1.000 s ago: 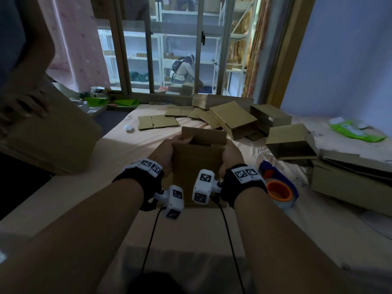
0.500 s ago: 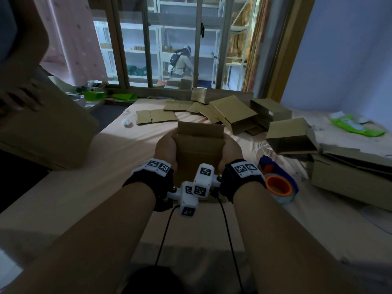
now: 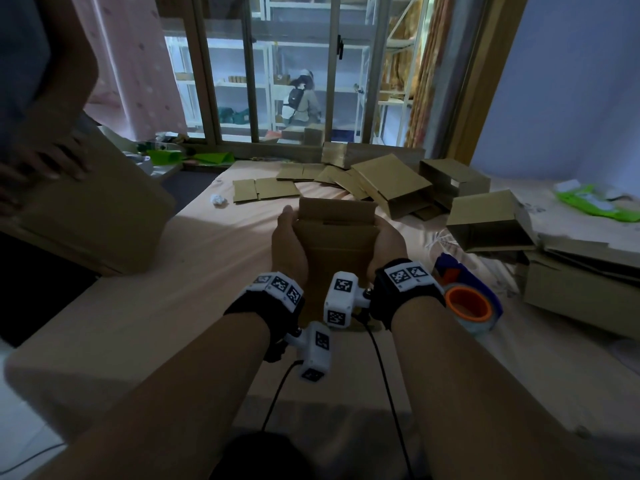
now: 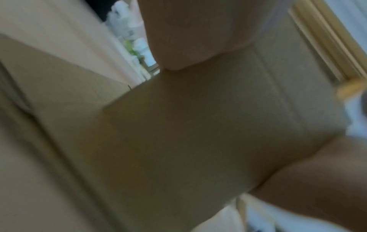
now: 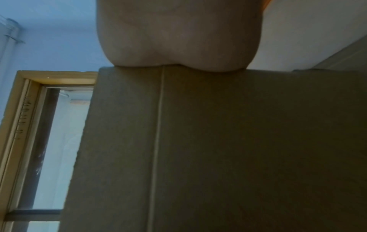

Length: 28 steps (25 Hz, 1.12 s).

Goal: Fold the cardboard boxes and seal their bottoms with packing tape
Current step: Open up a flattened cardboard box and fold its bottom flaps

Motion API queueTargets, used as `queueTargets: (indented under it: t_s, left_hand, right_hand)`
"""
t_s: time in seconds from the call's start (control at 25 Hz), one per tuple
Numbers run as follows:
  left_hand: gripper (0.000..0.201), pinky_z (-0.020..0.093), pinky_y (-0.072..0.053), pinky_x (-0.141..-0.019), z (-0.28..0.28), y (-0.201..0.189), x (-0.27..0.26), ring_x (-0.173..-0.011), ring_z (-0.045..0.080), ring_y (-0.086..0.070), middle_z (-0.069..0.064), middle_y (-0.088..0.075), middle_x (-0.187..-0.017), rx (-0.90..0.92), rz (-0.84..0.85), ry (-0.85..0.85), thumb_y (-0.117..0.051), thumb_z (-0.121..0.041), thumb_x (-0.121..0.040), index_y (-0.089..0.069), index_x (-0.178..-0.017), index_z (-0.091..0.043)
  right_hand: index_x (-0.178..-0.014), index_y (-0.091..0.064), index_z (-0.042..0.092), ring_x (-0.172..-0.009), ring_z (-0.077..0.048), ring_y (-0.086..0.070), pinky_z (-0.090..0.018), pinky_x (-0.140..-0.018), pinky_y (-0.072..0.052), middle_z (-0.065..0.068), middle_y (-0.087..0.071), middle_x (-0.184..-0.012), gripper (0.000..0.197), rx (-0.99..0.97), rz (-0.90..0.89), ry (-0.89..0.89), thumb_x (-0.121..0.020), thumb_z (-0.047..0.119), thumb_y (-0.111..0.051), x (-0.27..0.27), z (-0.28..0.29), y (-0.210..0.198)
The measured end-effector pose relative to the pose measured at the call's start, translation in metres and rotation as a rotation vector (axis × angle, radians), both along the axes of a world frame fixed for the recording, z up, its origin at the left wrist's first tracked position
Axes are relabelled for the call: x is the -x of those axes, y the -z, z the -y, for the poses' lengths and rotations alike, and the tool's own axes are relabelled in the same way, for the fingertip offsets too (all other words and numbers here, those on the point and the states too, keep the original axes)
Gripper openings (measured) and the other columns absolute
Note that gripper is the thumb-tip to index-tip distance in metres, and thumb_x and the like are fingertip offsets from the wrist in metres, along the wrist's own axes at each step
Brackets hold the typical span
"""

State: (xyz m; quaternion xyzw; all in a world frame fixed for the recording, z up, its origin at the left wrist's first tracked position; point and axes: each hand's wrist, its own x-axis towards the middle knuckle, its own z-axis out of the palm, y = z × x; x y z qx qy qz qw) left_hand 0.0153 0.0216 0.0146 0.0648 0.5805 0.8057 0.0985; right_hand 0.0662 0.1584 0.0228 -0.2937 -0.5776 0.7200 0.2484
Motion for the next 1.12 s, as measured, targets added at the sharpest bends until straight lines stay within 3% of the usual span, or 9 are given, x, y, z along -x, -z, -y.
queueTargets:
  t_s: [0.08, 0.16, 0.28, 0.52, 0.6, 0.72, 0.84, 1.04, 1.12]
  left_hand:
    - [0.071, 0.049, -0.046, -0.103, -0.002, 0.003, 0.0, -0.105, 0.026, -0.066, 0.009, -0.074, -0.107, -0.008, -0.035, -0.028, -0.034, -0.079, -0.08, -0.074, -0.104, -0.027]
    - [0.077, 0.036, -0.048, -0.101, 0.0, 0.002, -0.008, -0.106, 0.019, -0.064, 0.006, -0.071, -0.115, 0.093, -0.185, -0.031, -0.029, -0.081, -0.081, -0.071, -0.114, -0.026]
    - [0.048, 0.014, -0.05, -0.075, 0.001, 0.005, -0.008, -0.098, 0.011, -0.064, 0.004, -0.067, -0.116, 0.12, -0.281, 0.005, -0.048, -0.051, -0.098, -0.061, -0.127, -0.015]
    - [0.038, 0.023, -0.05, -0.068, 0.001, 0.006, 0.003, -0.095, 0.016, -0.065, 0.004, -0.067, -0.112, 0.127, -0.224, 0.029, -0.06, -0.038, -0.094, -0.061, -0.127, -0.018]
    - [0.035, 0.023, -0.048, -0.066, 0.001, 0.004, 0.002, -0.091, 0.013, -0.062, 0.002, -0.065, -0.109, 0.161, -0.237, 0.023, -0.059, -0.029, -0.096, -0.059, -0.129, -0.017]
    - [0.038, 0.025, -0.047, -0.069, 0.002, 0.003, 0.006, -0.095, 0.014, -0.061, 0.005, -0.062, -0.119, 0.19, -0.239, 0.03, -0.056, -0.023, -0.097, -0.053, -0.135, -0.024]
    - [0.058, 0.022, -0.046, -0.073, 0.003, 0.002, 0.007, -0.104, 0.009, -0.059, 0.0, -0.058, -0.128, 0.153, -0.244, 0.047, -0.057, -0.022, -0.097, -0.034, -0.149, -0.036]
    - [0.054, 0.026, -0.049, -0.084, 0.002, 0.004, 0.008, -0.113, 0.014, -0.059, 0.0, -0.057, -0.136, 0.171, -0.279, 0.047, -0.054, -0.017, -0.098, -0.042, -0.146, -0.037]
    - [0.039, 0.023, -0.051, -0.073, 0.003, 0.004, 0.005, -0.102, 0.015, -0.062, 0.001, -0.061, -0.125, 0.164, -0.283, 0.029, -0.052, -0.019, -0.1, -0.049, -0.137, -0.032]
  right_hand:
    - [-0.117, -0.066, 0.019, -0.115, -0.034, -0.059, -0.046, -0.098, -0.05, -0.015, -0.064, -0.121, 0.03, 0.021, -0.001, -0.017, -0.103, 0.024, -0.039, -0.001, 0.001, -0.004]
    - [-0.117, -0.067, 0.017, -0.113, -0.035, -0.06, -0.046, -0.097, -0.051, -0.016, -0.064, -0.121, 0.029, 0.063, -0.011, -0.02, -0.102, 0.028, -0.045, -0.003, -0.001, -0.005]
    - [-0.104, -0.071, 0.018, -0.102, -0.033, -0.065, -0.048, -0.094, -0.052, -0.014, -0.07, -0.11, 0.031, 0.142, 0.005, -0.024, -0.09, 0.043, -0.057, -0.002, 0.0, -0.005]
    - [-0.128, -0.059, -0.002, -0.087, -0.017, -0.052, -0.033, -0.086, -0.05, 0.007, -0.052, -0.077, 0.038, -0.035, -0.026, 0.101, -0.102, 0.018, -0.04, -0.005, 0.016, -0.008]
    - [-0.121, -0.066, 0.009, -0.084, -0.014, -0.059, -0.027, -0.083, -0.053, 0.004, -0.059, -0.082, 0.038, -0.049, -0.047, 0.076, -0.096, 0.028, -0.045, -0.007, 0.02, -0.01]
    - [-0.101, -0.067, 0.032, -0.101, -0.025, -0.063, -0.048, -0.094, -0.052, -0.004, -0.065, -0.11, 0.027, -0.06, -0.082, 0.022, -0.079, 0.041, -0.054, -0.012, 0.022, -0.005]
    - [-0.126, -0.053, 0.041, -0.1, -0.024, -0.062, -0.044, -0.085, -0.056, 0.0, -0.058, -0.113, 0.041, -0.116, -0.113, -0.036, -0.092, 0.018, -0.054, -0.022, 0.024, -0.004]
    - [-0.132, -0.053, 0.038, -0.096, -0.022, -0.061, -0.04, -0.08, -0.056, 0.004, -0.06, -0.105, 0.048, -0.115, -0.158, -0.018, -0.094, 0.008, -0.053, -0.025, 0.022, -0.006]
    - [-0.126, -0.058, 0.034, -0.096, -0.023, -0.062, -0.04, -0.079, -0.056, 0.003, -0.061, -0.105, 0.041, -0.117, -0.156, -0.004, -0.094, 0.01, -0.055, -0.025, 0.022, -0.003]
